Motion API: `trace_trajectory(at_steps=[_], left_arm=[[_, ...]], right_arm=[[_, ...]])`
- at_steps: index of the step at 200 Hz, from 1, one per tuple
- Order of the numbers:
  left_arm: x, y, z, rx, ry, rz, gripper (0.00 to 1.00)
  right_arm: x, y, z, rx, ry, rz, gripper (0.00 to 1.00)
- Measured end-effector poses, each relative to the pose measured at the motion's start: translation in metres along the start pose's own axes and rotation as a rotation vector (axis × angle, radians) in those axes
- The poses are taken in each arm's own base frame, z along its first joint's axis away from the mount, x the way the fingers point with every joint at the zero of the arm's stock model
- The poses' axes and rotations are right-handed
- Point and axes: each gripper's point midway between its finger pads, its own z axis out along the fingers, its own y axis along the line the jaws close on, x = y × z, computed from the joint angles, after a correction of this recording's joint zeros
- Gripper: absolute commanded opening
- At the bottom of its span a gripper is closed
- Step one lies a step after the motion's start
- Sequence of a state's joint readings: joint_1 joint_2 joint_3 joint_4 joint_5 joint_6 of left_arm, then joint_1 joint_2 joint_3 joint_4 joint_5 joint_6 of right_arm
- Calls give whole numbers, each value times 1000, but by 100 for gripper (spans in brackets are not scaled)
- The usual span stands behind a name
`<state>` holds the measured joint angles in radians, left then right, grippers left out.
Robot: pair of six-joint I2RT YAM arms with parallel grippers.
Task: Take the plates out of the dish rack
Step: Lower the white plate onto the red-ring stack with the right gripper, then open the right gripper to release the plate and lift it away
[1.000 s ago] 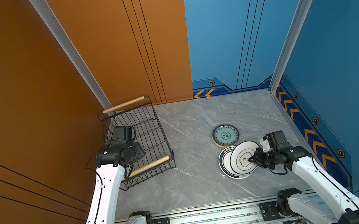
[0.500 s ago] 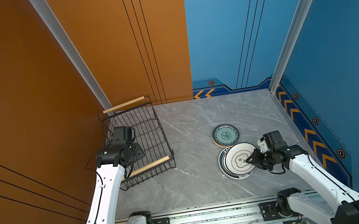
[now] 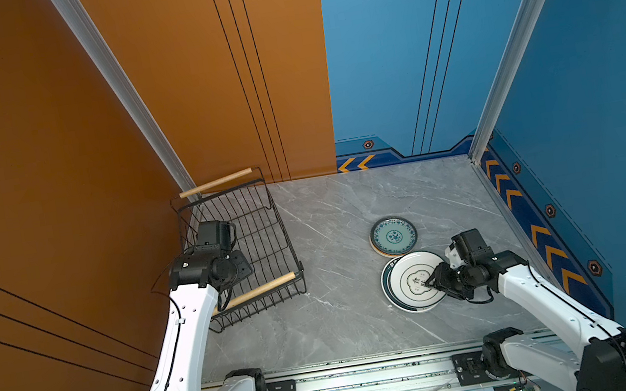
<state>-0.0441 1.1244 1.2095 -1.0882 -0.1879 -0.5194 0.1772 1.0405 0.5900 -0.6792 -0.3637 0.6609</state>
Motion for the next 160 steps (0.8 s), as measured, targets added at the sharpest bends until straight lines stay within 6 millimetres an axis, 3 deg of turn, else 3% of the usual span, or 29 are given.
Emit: trace_trajectory(at_steps=[30,160], left_arm=[[1,1,2,-4,2,-3,65],[0,8,6,-21,8,-14,65]], right_arm=[[0,-1,1,12,-1,-11,62],[1,1,11,133,13,-105,78]])
